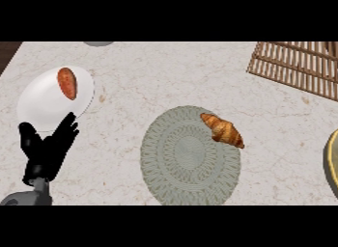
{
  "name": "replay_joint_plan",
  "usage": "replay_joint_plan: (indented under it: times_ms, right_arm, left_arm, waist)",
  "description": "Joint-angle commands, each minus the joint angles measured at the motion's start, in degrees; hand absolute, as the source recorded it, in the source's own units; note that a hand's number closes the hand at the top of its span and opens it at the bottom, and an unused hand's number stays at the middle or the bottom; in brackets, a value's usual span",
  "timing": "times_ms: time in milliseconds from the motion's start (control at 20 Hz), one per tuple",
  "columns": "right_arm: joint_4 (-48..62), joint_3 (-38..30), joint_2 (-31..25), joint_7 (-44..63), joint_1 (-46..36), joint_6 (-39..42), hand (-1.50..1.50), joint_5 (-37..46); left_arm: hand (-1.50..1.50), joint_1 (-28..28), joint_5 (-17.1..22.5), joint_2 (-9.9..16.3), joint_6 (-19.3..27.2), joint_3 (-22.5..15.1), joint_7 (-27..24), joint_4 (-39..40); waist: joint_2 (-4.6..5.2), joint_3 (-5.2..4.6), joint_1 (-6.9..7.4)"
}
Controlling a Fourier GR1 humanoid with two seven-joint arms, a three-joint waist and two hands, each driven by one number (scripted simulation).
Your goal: Pick the lemon from the placemat and place it in the tiered shelf
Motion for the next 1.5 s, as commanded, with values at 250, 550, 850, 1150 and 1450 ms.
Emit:
replay_joint_plan:
  times_ms: [250,550,850,1150,1450]
  right_arm:
    - [17.7,-3.8,-3.9,-11.8,-7.3,4.5,1.5,0.9]
    - [31.6,-3.6,-3.9,-22.5,-9.4,5.2,1.5,2.4]
    - [45.9,-3.1,-5.9,-32.4,-15.0,2.7,1.5,7.9]
    - [53.9,-3.7,-3.6,-38.2,-15.7,-5.0,1.5,11.2]
    - [61.8,-3.9,-2.8,-43.3,-19.1,-9.5,1.5,13.8]
  left_arm:
    - [0.0,1.1,-0.1,0.7,-0.8,0.5,2.2,-1.0]
    - [0.0,1.0,-2.1,-2.7,0.7,-1.5,-0.5,1.9]
    - [0.0,-1.9,-1.2,-1.3,0.0,0.0,1.5,1.7]
    - [0.0,-0.4,-2.0,-1.7,0.1,-1.8,4.8,-2.8]
    - [0.0,-5.2,-1.9,-2.1,-0.4,-0.3,1.9,3.9]
  waist:
    - [0.17,-0.21,0.14]
    - [0.46,-0.22,0.58]
    - [0.81,-0.22,1.29]
    - [0.74,-0.15,1.53]
    - [1.16,-0.18,1.64]
